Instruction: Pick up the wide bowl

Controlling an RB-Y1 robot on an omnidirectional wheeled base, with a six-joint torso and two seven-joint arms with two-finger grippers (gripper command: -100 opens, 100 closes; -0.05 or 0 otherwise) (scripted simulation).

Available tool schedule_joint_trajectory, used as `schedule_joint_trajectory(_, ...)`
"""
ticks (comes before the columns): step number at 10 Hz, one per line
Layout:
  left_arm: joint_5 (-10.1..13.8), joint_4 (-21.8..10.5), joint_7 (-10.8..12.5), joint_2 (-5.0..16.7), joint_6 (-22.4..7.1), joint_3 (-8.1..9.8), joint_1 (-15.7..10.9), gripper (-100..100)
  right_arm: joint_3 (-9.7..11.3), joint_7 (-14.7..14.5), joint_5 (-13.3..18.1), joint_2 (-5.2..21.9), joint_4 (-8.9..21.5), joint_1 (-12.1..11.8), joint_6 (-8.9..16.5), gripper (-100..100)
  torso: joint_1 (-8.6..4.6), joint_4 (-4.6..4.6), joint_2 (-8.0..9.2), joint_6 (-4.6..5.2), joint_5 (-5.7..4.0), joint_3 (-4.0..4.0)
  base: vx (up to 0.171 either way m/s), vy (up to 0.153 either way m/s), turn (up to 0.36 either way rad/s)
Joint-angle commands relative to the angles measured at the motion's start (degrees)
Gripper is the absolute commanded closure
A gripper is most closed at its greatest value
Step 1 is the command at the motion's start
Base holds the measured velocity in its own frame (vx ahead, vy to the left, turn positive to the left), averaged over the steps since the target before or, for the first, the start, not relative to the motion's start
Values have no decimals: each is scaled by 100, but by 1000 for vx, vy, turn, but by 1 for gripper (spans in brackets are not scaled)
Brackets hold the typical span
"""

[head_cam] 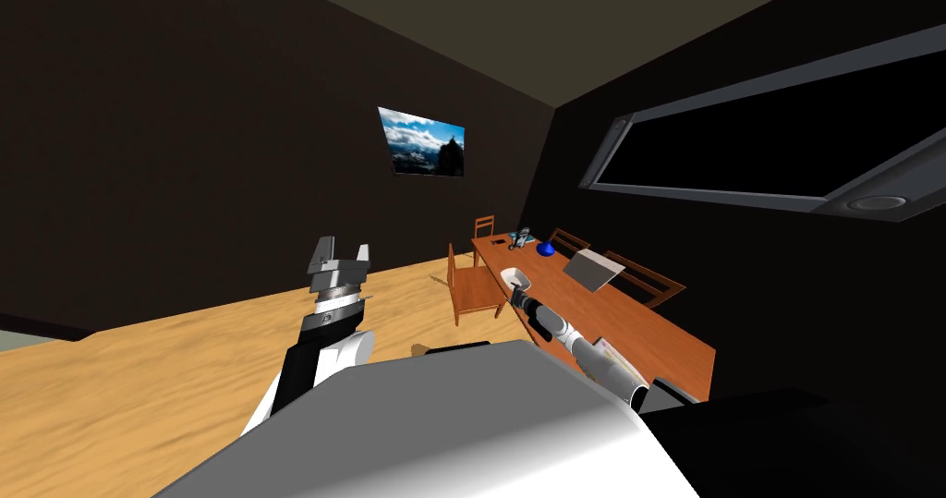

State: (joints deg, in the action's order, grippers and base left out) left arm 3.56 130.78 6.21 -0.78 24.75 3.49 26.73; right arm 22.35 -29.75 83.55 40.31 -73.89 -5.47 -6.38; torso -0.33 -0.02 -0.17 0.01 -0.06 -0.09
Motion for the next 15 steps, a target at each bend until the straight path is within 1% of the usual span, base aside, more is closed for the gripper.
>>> schedule_joint_trajectory(1, 0, 0, 0, 0, 0, 0, 0, 0, 131, 15, 233, 77, 67, 50, 101, -100, 0, 0, 0, 0, 0, 0, 29, -77, 26)
schedule_joint_trajectory(2, 0, 0, 0, 0, 0, 0, 0, 0, 177, -143, 409, 138, 226, 89, 132, -100, 3, 0, 1, 0, 0, 0, 33, -94, 42)
schedule_joint_trajectory(3, 0, 0, 0, 0, 0, 0, 0, 0, 177, -143, 476, 138, 226, 89, 132, -100, -3, 0, -1, 0, -1, -1, 29, -76, 25)
schedule_joint_trajectory(4, 0, 0, 0, 0, 0, 0, 0, 0, 223, -286, 696, 189, 371, 121, 156, -100, 3, -1, 0, 0, 0, -1, 29, -67, 44)
schedule_joint_trajectory(5, 0, 0, 0, 0, 0, 0, 0, 0, 223, -286, 696, 189, 371, 121, 156, -100, 6, 0, -1, 0, 0, -1, 30, -54, 23)
schedule_joint_trajectory(6, 0, 0, 0, 0, 0, 0, 0, 0, 270, -413, 891, 230, 502, 144, 176, -100, 12, 0, -1, 0, 1, -1, 43, -57, 38)
schedule_joint_trajectory(7, 0, 0, 0, 0, 0, 0, 0, 0, 270, -413, 891, 230, 502, 144, 176, -100, 11, -1, -4, 0, 2, -3, 33, -49, 25)
schedule_joint_trajectory(8, 0, 0, 0, 0, 0, 0, 0, 0, 270, -349, 891, 230, 502, 144, 176, -100, 15, -1, -2, 0, 2, -2, 12, -21, -1)
schedule_joint_trajectory(9, 0, 0, 0, -1, 0, 0, 0, 0, 270, -413, 891, 230, 502, 144, 176, -100, 24, 0, 4, 0, 4, 2, 0, 0, 0)
schedule_joint_trajectory(10, 0, 0, 0, -1, 0, -1, 0, 0, 318, -521, 1059, 260, 619, 157, 189, -100, 32, 1, 9, 0, 6, 5, 19, -26, 39)
schedule_joint_trajectory(12, 0, 0, 0, -1, 0, 0, 0, 0, 318, -521, 1059, 260, 619, 157, 189, -100, 22, 0, 1, 0, 4, 0, 27, -27, 14)
schedule_joint_trajectory(14, 0, 0, 0, -1, 0, 0, 0, 0, 422, -676, 1303, 281, 812, 145, 192, -100, 23, 0, 0, 0, 4, 0, 46, -40, 48)
schedule_joint_trajectory(15, 0, 0, 0, 0, 0, 0, 0, 0, 476, -721, 1374, 268, 886, 117, 182, -100, 18, -2, -9, -1, 3, -5, 90, -38, 62)
